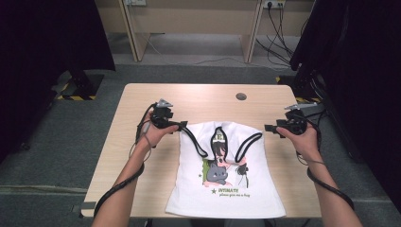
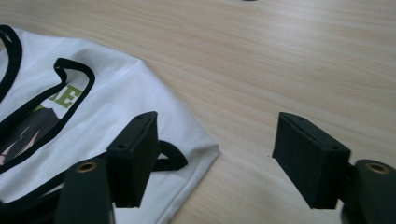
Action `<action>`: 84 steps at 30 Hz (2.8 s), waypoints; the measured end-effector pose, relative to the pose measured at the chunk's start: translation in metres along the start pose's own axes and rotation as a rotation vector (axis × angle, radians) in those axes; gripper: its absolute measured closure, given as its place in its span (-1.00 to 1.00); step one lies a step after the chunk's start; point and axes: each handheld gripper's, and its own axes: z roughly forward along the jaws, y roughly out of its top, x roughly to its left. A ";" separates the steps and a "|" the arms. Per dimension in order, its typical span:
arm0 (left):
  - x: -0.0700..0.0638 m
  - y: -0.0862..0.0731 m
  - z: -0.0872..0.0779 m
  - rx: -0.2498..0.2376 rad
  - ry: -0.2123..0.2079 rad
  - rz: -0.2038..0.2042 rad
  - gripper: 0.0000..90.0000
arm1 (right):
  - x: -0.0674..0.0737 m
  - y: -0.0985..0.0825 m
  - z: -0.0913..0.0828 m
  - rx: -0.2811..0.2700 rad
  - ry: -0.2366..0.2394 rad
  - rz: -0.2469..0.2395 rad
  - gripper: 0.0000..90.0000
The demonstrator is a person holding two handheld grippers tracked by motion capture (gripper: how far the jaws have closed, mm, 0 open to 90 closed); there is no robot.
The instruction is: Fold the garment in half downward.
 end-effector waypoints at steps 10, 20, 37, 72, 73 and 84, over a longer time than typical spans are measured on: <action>-0.003 0.003 0.039 0.054 -0.020 0.016 -0.42 | 0.003 0.008 0.040 0.062 0.009 -0.018 -0.09; -0.007 -0.010 0.052 0.126 -0.048 0.090 -0.35 | 0.010 0.003 0.052 0.112 0.007 -0.112 -0.03; -0.015 -0.016 0.044 0.116 -0.065 0.136 0.40 | 0.023 -0.006 0.058 0.128 0.010 -0.203 0.61; -0.014 0.040 0.008 -0.170 -0.015 0.016 0.75 | 0.021 0.057 0.022 -0.023 0.094 -0.046 0.76; -0.015 0.042 0.008 -0.176 -0.015 0.015 0.75 | 0.022 0.059 0.020 -0.029 0.091 -0.047 0.76; -0.016 0.055 0.000 -0.213 -0.006 0.022 0.75 | 0.030 0.079 0.007 -0.077 0.079 -0.074 0.76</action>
